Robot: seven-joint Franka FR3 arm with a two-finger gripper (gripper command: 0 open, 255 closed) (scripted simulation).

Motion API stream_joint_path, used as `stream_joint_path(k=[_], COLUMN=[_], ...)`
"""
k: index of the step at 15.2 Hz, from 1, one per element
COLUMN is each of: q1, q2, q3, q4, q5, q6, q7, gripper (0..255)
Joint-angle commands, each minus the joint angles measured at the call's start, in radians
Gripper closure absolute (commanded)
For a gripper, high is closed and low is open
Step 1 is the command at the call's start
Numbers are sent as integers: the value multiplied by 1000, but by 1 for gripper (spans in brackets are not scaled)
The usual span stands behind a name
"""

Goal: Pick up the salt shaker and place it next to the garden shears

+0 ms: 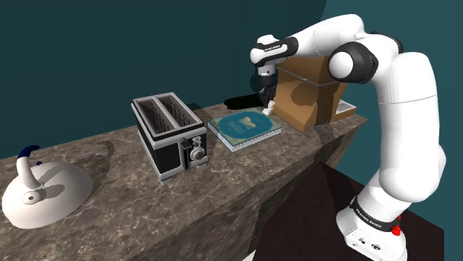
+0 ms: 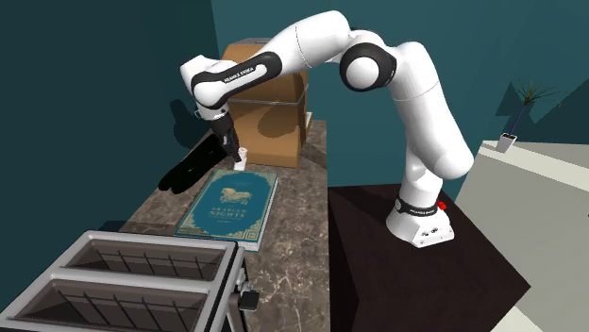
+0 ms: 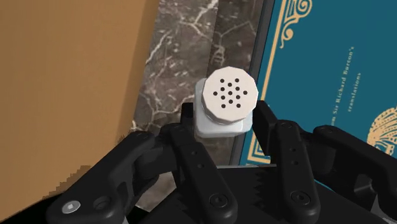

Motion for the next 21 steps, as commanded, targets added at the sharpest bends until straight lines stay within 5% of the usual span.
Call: stream_joint_path(k=[1, 3, 4, 8, 13, 21], q1=[-16, -17, -16, -9, -16, -16], q2=[15, 15, 20, 1, 52, 52], q3=[-12, -12, -10, -10, -27, -27], q4=[-3, -3, 4, -30, 176, 176], q5=[-5, -5, -4, -7, 8, 8], q6=[-6, -6, -8, 5, -151, -151], q7=[-3, -3, 0, 6, -8, -9], gripper=[255, 255, 0, 0, 0, 0])
